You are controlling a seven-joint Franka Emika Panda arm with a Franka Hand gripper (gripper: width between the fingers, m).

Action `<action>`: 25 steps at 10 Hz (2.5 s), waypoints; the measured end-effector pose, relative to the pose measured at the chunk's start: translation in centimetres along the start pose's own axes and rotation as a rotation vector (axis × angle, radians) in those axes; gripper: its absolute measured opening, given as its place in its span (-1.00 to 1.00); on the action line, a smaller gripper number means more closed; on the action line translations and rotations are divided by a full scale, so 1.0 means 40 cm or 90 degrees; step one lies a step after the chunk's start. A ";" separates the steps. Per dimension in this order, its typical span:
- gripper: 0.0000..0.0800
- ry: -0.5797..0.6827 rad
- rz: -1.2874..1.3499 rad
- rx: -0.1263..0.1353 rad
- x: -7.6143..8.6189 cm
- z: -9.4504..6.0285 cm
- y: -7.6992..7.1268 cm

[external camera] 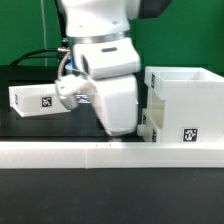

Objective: Assemble drawer

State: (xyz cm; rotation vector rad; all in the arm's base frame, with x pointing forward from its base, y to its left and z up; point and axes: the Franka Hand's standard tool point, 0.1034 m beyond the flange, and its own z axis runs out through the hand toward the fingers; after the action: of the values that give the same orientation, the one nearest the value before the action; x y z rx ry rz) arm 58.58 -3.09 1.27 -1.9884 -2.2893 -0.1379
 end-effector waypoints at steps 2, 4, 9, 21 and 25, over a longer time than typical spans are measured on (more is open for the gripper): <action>0.62 -0.011 0.019 -0.011 -0.044 -0.035 -0.062; 0.62 -0.021 0.038 -0.014 -0.061 -0.069 -0.120; 0.62 -0.034 0.074 -0.014 -0.078 -0.118 -0.188; 0.62 -0.018 0.660 -0.058 -0.071 -0.137 -0.310; 0.62 -0.010 0.791 -0.059 -0.068 -0.136 -0.313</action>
Offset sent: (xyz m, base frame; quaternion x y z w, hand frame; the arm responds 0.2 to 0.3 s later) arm -0.0504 -0.0181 0.0309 -0.0229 -0.0194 0.0674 0.9973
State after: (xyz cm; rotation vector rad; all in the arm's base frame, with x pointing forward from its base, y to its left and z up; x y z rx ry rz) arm 46.67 -8.26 6.28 -2.9860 -0.7046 -0.1037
